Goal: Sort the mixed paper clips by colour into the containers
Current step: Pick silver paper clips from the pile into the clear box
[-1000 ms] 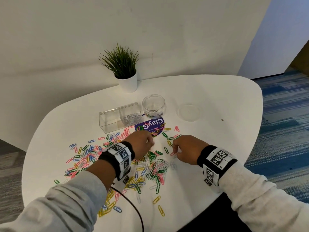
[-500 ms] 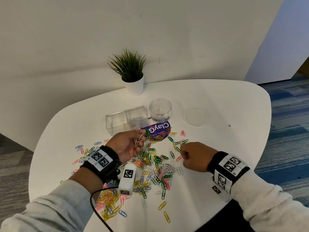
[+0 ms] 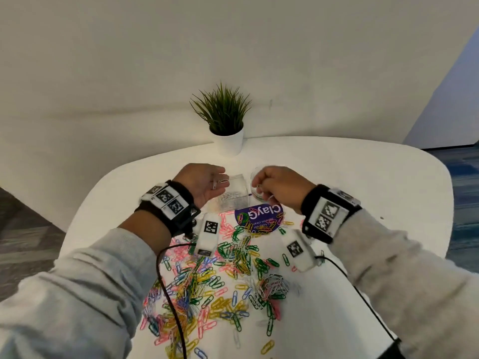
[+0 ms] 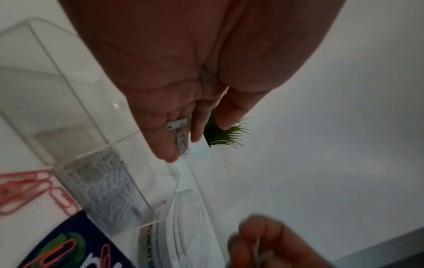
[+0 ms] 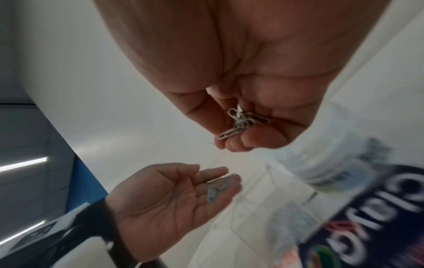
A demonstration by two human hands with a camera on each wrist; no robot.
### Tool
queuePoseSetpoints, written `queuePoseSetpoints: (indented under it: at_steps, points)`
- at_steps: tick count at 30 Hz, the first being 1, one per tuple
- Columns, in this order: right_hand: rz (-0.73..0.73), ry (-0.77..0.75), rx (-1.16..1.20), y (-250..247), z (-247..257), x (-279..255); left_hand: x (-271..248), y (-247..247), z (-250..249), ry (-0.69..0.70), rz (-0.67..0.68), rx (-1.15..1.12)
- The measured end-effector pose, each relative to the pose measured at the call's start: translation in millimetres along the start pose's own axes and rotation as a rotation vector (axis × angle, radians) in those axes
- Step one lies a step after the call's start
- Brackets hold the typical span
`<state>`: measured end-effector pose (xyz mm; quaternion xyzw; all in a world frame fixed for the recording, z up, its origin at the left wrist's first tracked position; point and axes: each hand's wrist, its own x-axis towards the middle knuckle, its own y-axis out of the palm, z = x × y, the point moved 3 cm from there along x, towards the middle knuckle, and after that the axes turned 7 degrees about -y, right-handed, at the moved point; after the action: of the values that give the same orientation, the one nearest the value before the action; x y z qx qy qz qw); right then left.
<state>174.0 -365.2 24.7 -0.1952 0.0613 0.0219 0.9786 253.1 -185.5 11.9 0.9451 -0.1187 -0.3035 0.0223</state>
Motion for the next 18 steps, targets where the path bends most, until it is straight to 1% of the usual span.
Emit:
queuePoseSetpoints:
  at_steps: [2, 4, 7, 8, 10, 12, 13, 14, 15, 16, 18]
  points:
    - [-0.015, -0.021, 0.034, 10.8, 16.3, 24.3, 3.2, 2.7, -2.4, -0.011, 0.022, 0.018]
    - [0.014, -0.038, -0.019, 22.0, 23.9, 41.6, 3.8, 3.0, -2.0, -0.006, 0.041, 0.025]
    - [0.091, -0.091, -0.338, 25.4, 27.7, 52.3, 0.0, -1.7, 0.6, 0.044, 0.046, 0.024]
    - [0.089, -0.107, -0.391, 22.3, 28.3, 50.7, -3.2, -4.0, 2.1, 0.068, 0.032, 0.035]
    - [0.048, -0.141, -0.393, 13.5, 25.3, 40.2, -10.1, -11.0, 7.9, 0.104, 0.004, 0.063]
    - [0.018, -0.153, -0.376, 5.3, 16.3, 17.0, -17.7, -18.2, 16.4, 0.131, 0.017, 0.073]
    - [0.037, -0.152, -0.401, 3.1, 8.9, 1.8, -20.8, -22.0, 20.8, 0.147, 0.028, 0.092]
    - [0.083, -0.143, -0.45, 2.5, -0.6, -16.5, -25.6, -25.3, 25.8, 0.164, 0.028, 0.145]
    - [0.153, -0.127, -0.522, 2.5, -11.1, -35.8, -31.4, -27.2, 30.3, 0.191, 0.02, 0.25]
    - [0.228, -0.108, -0.61, 2.9, -23.6, -55.3, -38.3, -27.0, 36.3, 0.231, 0.006, 0.418]
    - [0.344, -0.068, -0.77, 3.8, -50.7, -89.1, -55.9, -16.6, 53.2, 0.34, 0.01, 0.842]
